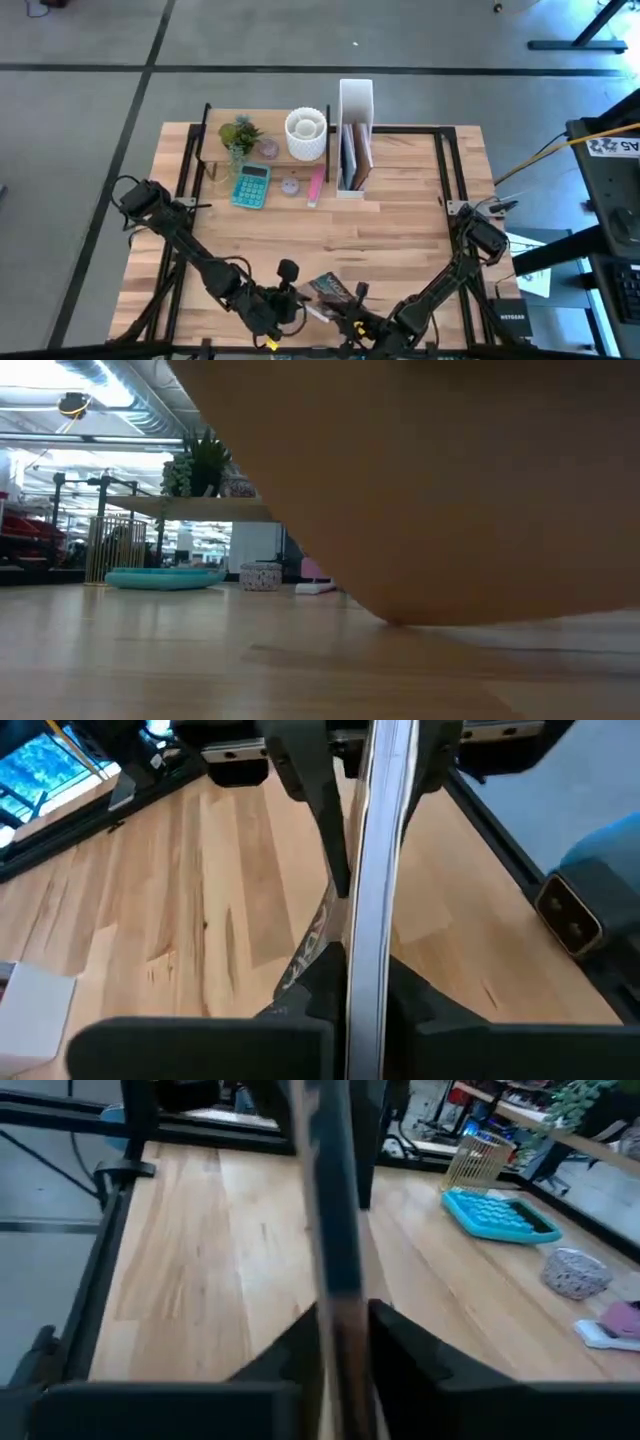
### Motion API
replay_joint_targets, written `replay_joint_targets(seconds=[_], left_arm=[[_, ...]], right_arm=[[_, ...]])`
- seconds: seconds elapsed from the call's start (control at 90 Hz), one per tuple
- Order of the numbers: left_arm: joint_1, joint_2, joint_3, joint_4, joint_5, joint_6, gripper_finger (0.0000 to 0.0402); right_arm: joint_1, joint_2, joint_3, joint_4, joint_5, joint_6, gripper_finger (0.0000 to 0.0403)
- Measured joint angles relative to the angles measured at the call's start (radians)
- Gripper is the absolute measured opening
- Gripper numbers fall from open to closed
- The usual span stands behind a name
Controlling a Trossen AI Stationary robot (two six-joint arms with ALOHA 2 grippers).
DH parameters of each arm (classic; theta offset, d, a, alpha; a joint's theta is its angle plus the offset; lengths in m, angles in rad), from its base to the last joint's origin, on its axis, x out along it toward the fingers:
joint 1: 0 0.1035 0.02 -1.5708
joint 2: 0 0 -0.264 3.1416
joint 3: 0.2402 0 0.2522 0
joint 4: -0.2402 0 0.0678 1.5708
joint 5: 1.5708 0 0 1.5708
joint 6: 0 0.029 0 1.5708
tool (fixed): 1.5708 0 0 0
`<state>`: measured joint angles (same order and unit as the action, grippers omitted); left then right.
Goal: Stock shelves
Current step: Put the brown book in the book organizer
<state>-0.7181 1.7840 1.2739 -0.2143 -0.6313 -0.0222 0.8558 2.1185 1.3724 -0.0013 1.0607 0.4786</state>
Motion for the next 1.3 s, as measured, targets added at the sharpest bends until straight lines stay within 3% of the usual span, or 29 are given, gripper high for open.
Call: replay_joint_targets(seconds=[0.122, 0.256, 0.378, 0.5, 0.567, 0.733, 0.878, 1.067, 1.167, 1.3], left_arm=[[-0.010, 0.000, 0.076, -0.174, -0.016, -0.085, 0.0004], [-0.013, 0.000, 0.151, -0.309, -0.008, -0.132, 0.0003], [-0.013, 0.000, 0.187, -0.364, 0.004, -0.144, 0.0002], [-0.014, 0.000, 0.203, -0.391, 0.012, -0.156, 0.0002], [-0.013, 0.000, 0.208, -0.407, 0.009, -0.174, 0.0004], [-0.019, 0.000, 0.238, -0.466, -0.043, -0.186, 0.0024], [-0.053, -0.004, 0.284, -0.552, -0.056, -0.232, 0.0045], [-0.105, -0.004, 0.294, -0.636, -0.174, -0.376, 0.0049], [-0.132, -0.002, 0.291, -0.672, -0.259, -0.439, 0.0049], [-0.150, -0.002, 0.284, -0.675, -0.293, -0.493, 0.0050]], right_arm=[[-0.001, 0.000, 0.000, -0.009, 0.012, -0.012, 0.0120], [-0.014, 0.000, 0.000, -0.035, 0.003, -0.016, 0.0119], [-0.027, 0.000, 0.000, -0.033, -0.037, -0.017, 0.0084], [-0.040, 0.000, 0.000, -0.025, -0.070, -0.019, 0.0020], [-0.040, 0.000, 0.000, -0.025, -0.062, -0.009, 0.0010], [-0.039, 0.000, -0.002, -0.100, 0.032, 0.151, 0.0005], [0.000, -0.001, -0.084, -0.122, 0.135, 0.364, 0.0003], [0.058, 0.000, -0.156, -0.142, 0.424, 0.639, 0.0002], [0.059, -0.046, -0.159, -0.205, 0.466, 0.667, 0.0001], [-0.005, -0.149, -0.158, -0.278, 0.472, 0.611, 0.0001]])
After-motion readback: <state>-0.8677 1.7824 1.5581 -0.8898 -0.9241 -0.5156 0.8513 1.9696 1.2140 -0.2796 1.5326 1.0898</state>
